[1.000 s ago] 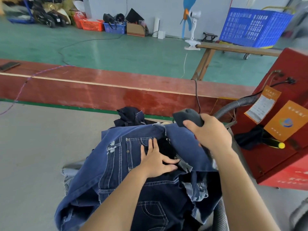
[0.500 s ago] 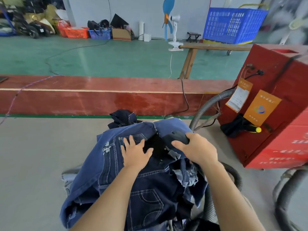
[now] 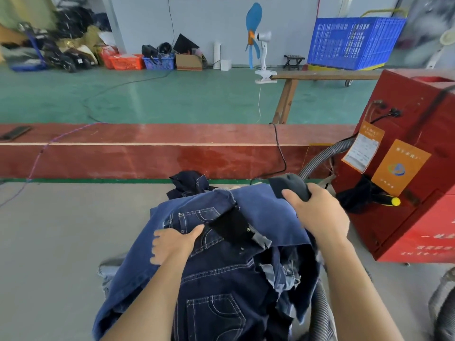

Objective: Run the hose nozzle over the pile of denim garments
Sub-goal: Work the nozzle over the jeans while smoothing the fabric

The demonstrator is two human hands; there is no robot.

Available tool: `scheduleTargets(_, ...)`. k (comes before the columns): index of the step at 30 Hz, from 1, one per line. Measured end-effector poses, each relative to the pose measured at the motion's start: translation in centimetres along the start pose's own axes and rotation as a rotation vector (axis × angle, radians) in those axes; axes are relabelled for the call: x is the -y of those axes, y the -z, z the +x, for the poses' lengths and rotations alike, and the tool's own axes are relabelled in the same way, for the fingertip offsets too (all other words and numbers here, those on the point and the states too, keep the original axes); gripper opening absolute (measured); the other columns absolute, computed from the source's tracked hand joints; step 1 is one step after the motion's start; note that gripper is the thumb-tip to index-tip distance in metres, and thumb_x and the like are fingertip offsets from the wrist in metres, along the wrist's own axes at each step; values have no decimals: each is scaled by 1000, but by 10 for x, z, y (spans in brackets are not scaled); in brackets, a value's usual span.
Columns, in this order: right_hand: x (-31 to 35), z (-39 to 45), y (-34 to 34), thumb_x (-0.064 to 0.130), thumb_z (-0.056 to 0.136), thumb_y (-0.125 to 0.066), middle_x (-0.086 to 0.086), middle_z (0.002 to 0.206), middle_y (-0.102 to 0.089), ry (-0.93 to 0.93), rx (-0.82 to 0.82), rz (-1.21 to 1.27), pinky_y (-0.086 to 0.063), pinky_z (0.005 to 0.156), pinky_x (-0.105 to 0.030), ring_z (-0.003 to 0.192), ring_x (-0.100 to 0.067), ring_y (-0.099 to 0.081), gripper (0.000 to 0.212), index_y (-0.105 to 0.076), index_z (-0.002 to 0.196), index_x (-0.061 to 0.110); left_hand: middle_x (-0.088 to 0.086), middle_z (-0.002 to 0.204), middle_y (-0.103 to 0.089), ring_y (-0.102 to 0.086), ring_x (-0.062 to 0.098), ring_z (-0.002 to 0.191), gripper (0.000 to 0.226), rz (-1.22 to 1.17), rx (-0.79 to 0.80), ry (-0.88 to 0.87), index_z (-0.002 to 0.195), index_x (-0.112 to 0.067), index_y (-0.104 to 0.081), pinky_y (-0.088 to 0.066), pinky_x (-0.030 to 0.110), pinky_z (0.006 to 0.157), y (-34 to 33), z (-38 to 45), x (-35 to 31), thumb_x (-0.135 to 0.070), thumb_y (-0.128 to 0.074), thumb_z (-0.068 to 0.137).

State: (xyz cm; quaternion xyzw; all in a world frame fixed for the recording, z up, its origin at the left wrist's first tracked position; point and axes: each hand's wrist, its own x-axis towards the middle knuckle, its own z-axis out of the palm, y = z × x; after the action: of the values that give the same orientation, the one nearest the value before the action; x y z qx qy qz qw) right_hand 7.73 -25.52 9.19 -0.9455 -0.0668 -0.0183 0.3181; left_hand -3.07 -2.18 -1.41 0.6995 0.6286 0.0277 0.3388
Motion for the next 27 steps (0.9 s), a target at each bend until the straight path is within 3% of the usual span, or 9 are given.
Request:
scheduleTargets(3,-2,2,2,58,87,-55,8,73,-58,-10,8,1,-37,59,-29,71,-19,-55,33,-53,83,25,12,92,-70,-64,29,78,51,-254,69,-136,100,-6,-65,-56,44,77,13,-1,-10,-46,-80,73)
scheduleTargets(6,-1,3,6,58,87,-54,13,71,-52,-24,-25,15,-33,57,-29,64,-14,-49,31,-52,85,27,6,82,-69,-66,27,79,18,-472,120,-416,92,-10,-68,-55,40,76,43,-16,-40,-16,-79,78)
scheduleTargets(11,-2,2,17,62,86,-52,-1,75,-62,-94,-121,115,-41,66,-33,75,-28,-59,38,-52,86,24,-21,55,-63,-56,-10,51,26,-403,78,-1104,67,-29,-62,-38,6,46,172,-69,-105,-19,-86,68)
scheduleTargets(14,-5,-1,23,62,86,-52,-5,72,-65,-118,-150,171,-45,67,-34,72,-29,-62,39,-51,83,23,-19,68,-71,-62,-5,58,41,-188,242,-1326,71,-28,-71,-47,10,51,262,-100,-130,-50,-91,43)
scheduleTargets(17,-8,-4,26,61,87,-52,-5,70,-64,-122,-155,185,-46,65,-33,68,-28,-62,38,-52,83,23,-22,80,-72,-67,-5,69,58,175,402,-1370,79,-46,-72,-50,10,58,304,-122,-154,-71,-83,28)
scheduleTargets(21,-9,-4,25,61,87,-52,-3,71,-65,-105,-127,162,-48,66,-34,69,-27,-63,38,-54,87,23,-18,76,-73,-69,2,70,37,368,463,-1306,75,-39,-72,-48,10,56,261,-106,-183,-45,-89,43)
scheduleTargets(24,-10,-1,23,62,86,-52,0,70,-65,-85,-115,159,-43,62,-30,69,-25,-63,36,-56,94,26,-15,81,-67,-62,15,86,33,534,201,-1290,82,-29,-66,-43,18,69,179,-66,-188,-40,-88,60)
scheduleTargets(26,-11,1,24,61,86,-53,1,70,-64,-77,-97,149,-41,62,-30,69,-24,-62,34,-56,92,27,-3,122,-54,-48,22,119,60,745,-100,-1218,129,-31,-54,-37,34,95,118,-42,-164,-48,-76,75)
scheduleTargets(27,-11,2,24,61,86,-53,1,70,-64,-74,-87,145,-41,62,-30,69,-23,-62,34,-56,91,27,1,138,-43,-39,24,129,69,747,-125,-1169,144,-30,-39,-32,40,103,87,-34,-144,-46,-68,84)
